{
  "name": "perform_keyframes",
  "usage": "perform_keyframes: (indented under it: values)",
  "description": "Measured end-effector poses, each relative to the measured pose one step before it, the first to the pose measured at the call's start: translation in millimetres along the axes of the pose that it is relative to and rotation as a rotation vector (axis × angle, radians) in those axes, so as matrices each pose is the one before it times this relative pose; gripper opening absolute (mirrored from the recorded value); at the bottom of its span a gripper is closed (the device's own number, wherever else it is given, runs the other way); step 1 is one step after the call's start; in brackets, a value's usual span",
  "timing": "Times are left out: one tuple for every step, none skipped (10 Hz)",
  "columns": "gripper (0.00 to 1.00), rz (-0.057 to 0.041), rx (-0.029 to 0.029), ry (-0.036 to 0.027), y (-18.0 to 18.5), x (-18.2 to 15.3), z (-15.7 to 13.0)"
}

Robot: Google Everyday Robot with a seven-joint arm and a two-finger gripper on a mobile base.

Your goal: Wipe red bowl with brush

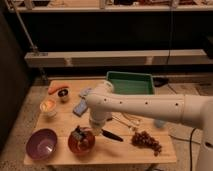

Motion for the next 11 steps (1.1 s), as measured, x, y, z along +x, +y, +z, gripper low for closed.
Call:
perform_keyframes:
  values:
    - [0.00, -0.02120, -0.00079, 0.00393, -5.30, 7.72, -0.92]
    - [0.00, -0.03132, 0.00170, -0.00230, -11.64, 4.66, -0.73]
    - [0.00, -0.02066, 0.00308, 0.00071, -10.21, 2.52, -0.06]
    - [0.00, -0.01311, 0.00490, -0.00224, -8.59, -0.68, 1.42]
    - [0.00, -0.00063, 0.00817, -0.00508, -12.05, -6.19, 3.06]
    - [0.00, 0.01226, 0.00551, -0.00531, -5.22, -10.77, 1.51]
    - [0.00, 0.00797, 0.00275, -0.00312, -1.47, -9.08, 0.14]
    - [0.00, 0.01462, 0.00053, -0.00519, -0.52, -12.52, -0.60]
    - [0.00, 0.02119, -0.00100, -0.00883, 0.92, -12.21, -0.10]
    - [0.00, 0.00917, -0.00192, -0.00325, 1.36, -4.30, -0.03]
    - [0.00, 0.02129, -0.00512, -0.00172, 4.24, -6.84, -1.14]
